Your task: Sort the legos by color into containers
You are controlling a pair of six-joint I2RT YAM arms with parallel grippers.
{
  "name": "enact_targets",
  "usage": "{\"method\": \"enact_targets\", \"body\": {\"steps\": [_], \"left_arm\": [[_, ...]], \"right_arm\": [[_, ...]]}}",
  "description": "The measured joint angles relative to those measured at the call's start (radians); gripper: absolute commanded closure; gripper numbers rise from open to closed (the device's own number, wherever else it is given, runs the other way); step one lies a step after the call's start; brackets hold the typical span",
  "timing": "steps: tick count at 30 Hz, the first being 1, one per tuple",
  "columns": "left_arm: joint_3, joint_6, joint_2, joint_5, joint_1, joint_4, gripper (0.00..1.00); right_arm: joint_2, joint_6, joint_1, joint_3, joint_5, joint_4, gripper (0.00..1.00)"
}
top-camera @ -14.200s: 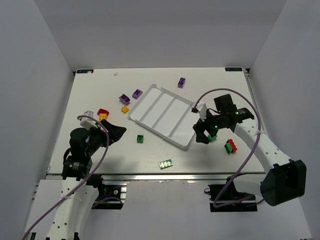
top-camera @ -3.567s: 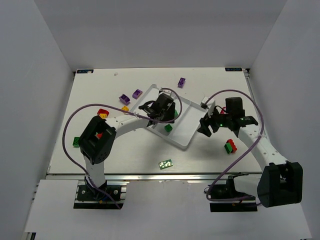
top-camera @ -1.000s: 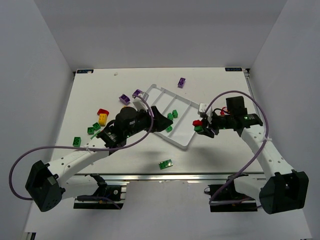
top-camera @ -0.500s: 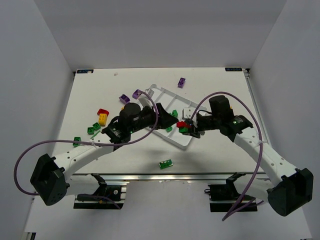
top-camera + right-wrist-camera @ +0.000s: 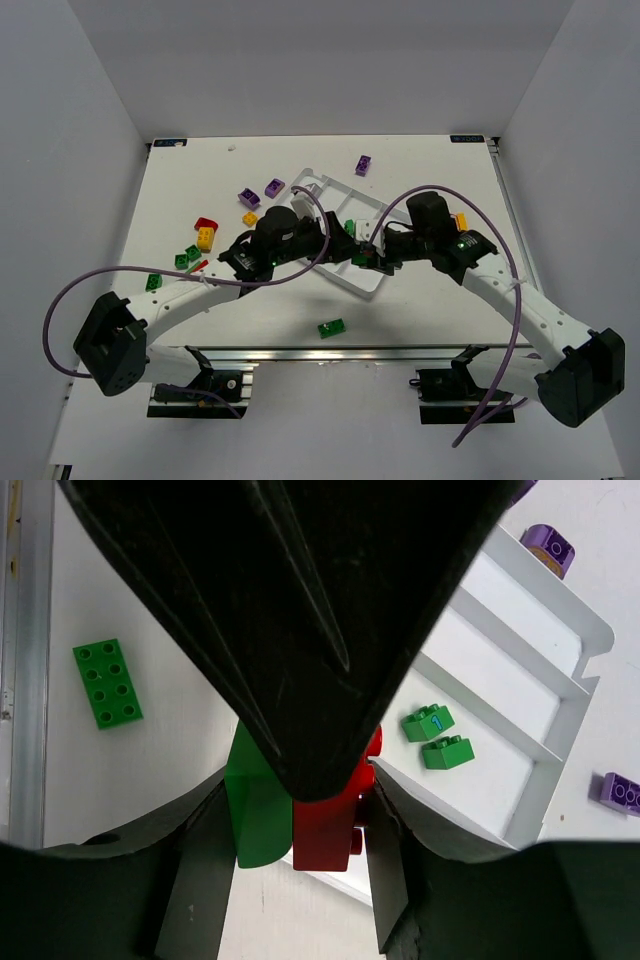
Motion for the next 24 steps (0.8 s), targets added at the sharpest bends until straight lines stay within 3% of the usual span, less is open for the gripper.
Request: {"method": "enact_targets", "body": {"steps": [11, 16, 19, 24], "left_arm": [[0.015, -0.002, 0.024, 0.010, -0.006, 0.002, 0.36], [0.019, -0.010, 0.037, 0.027, -0.009, 0.014, 0.66], [0.021, -0.011, 0.042, 0.031, -0.010, 0.012, 0.76], [0.023, -0.011, 0.053, 0.032, -0.010, 0.016, 0.84]], "right_arm": [[0.012, 0.000, 0.022, 0.000, 0.026, 0.019, 0.91], [0.019, 0.001, 0.024, 0.000, 0.043, 0.020, 0.90], [0.021, 0.000, 0.024, 0.000, 0.050, 0.022, 0.90], [0.026, 0.000, 0.025, 0.000, 0.056, 0.019, 0.89]]}}
